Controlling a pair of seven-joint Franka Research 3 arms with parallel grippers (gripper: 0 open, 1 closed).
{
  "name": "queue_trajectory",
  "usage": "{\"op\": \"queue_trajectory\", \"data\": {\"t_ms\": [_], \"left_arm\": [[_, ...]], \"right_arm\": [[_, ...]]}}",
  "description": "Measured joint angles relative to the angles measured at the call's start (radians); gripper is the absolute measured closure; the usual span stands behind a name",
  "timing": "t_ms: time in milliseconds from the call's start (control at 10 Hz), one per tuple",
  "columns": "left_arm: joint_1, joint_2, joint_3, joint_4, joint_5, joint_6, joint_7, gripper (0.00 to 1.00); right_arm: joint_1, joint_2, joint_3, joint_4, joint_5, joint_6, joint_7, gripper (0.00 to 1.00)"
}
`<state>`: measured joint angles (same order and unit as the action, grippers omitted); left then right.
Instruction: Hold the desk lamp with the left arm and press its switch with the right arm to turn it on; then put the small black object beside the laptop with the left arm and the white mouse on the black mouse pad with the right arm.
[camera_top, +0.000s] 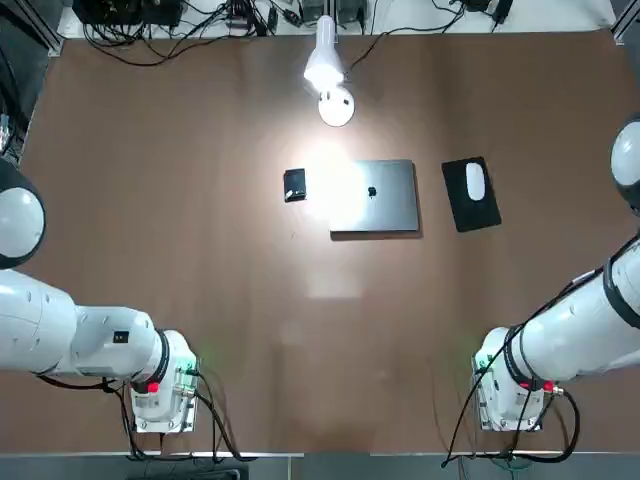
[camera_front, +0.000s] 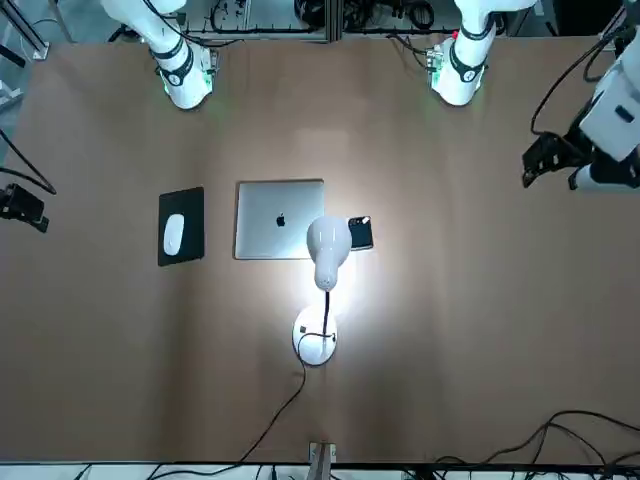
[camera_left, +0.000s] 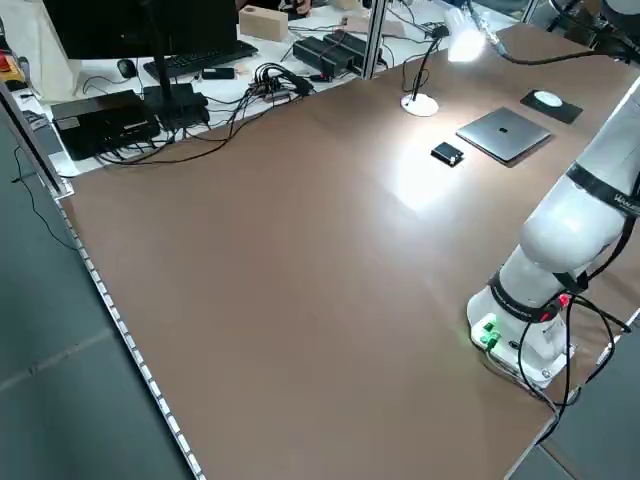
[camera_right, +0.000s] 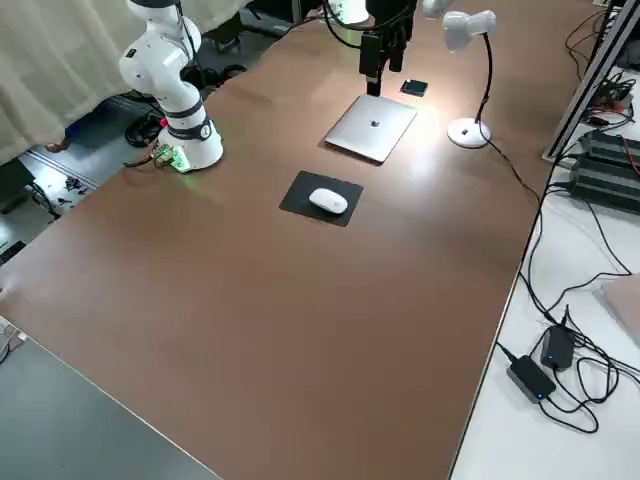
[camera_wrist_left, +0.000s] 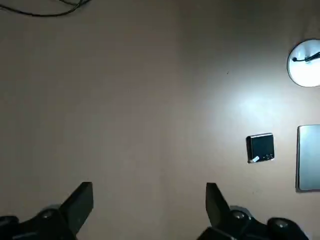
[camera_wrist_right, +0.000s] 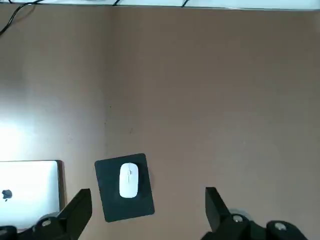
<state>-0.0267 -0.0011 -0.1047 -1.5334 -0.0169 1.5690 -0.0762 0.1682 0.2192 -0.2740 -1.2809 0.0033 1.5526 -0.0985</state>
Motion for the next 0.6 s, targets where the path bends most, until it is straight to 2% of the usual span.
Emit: {"op": "queue_trajectory", "data": {"t_ms": [200,600], "left_arm": [[0.001,0.017,0.0,0.01,0.0,-0.044,-0.006,0.01],[0.001,0.03,0.001,0.011,0.0,-0.045,-0.006,0.01]], "right_arm": [[0.001,0.002,0.001,-0.005,0.0,0.014,0.0,0.0],[0.001,0.002,0.0,-0.041,0.0,0.054,0.0,0.0]]}}
